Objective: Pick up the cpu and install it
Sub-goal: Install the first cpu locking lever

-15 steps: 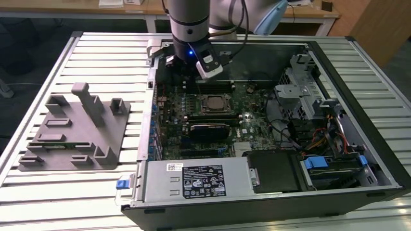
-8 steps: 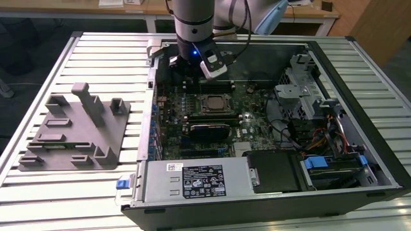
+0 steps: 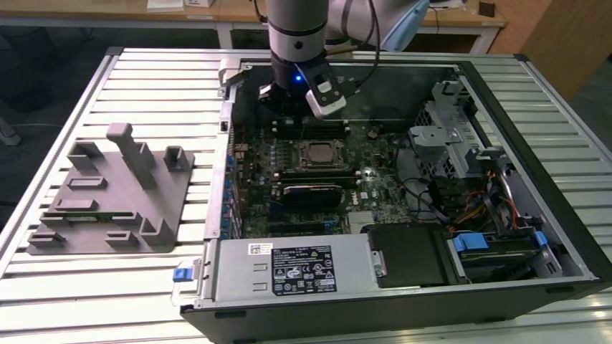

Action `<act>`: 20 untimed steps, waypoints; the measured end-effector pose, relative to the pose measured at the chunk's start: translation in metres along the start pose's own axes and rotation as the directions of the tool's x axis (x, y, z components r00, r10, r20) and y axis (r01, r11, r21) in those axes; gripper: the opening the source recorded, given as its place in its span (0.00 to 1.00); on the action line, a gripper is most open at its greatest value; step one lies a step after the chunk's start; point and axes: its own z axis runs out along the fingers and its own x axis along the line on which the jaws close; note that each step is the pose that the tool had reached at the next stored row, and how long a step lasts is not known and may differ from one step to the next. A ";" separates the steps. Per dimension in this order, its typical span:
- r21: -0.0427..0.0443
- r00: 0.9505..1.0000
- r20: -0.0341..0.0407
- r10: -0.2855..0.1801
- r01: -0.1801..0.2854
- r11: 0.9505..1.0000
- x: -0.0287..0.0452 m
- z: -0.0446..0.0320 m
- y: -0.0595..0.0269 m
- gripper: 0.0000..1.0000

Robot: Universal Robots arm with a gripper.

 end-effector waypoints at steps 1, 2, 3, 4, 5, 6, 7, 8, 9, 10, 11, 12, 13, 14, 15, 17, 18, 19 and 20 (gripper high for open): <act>0.002 1.000 0.000 0.000 0.000 1.000 -0.0016 0.0001 0.0000 0.11; 0.003 1.000 0.000 0.000 0.000 1.000 -0.0032 0.0002 0.0001 0.11; 0.005 1.000 0.000 0.001 -0.001 1.000 -0.0048 0.0003 0.0001 0.11; 0.006 1.000 0.000 0.001 -0.001 1.000 -0.0063 0.0004 0.0001 0.11; 0.006 1.000 0.000 0.001 -0.001 1.000 -0.0073 0.0004 0.0001 0.11; 0.006 1.000 0.000 0.001 -0.001 1.000 -0.0075 0.0004 0.0001 0.11; 0.006 1.000 0.000 0.001 -0.001 1.000 -0.0075 0.0004 0.0001 0.11; 0.006 1.000 0.000 0.001 -0.001 1.000 -0.0075 0.0004 0.0001 0.11; 0.006 1.000 0.000 0.001 -0.001 1.000 -0.0075 0.0004 0.0002 0.11; 0.006 1.000 0.000 0.001 -0.001 1.000 -0.0075 0.0004 0.0002 0.11; 0.006 1.000 0.000 0.001 -0.001 1.000 -0.0076 0.0004 0.0002 0.11; 0.006 1.000 0.000 0.001 -0.001 1.000 -0.0076 0.0005 0.0002 0.11; 0.007 1.000 0.000 0.001 -0.001 1.000 -0.0076 0.0006 0.0002 0.11; 0.008 1.000 0.001 0.001 -0.001 1.000 -0.0076 0.0008 0.0001 0.11; 0.008 1.000 0.001 0.002 -0.002 1.000 -0.0076 0.0010 0.0001 0.11; 0.008 1.000 0.001 0.003 -0.003 1.000 -0.0076 0.0015 0.0000 0.11; 0.008 1.000 0.002 0.004 -0.004 1.000 -0.0076 0.0018 -0.0001 0.11; 0.008 1.000 0.002 0.005 -0.005 1.000 -0.0076 0.0021 -0.0001 0.11; 0.008 1.000 0.003 0.005 -0.006 1.000 -0.0077 0.0024 -0.0001 0.11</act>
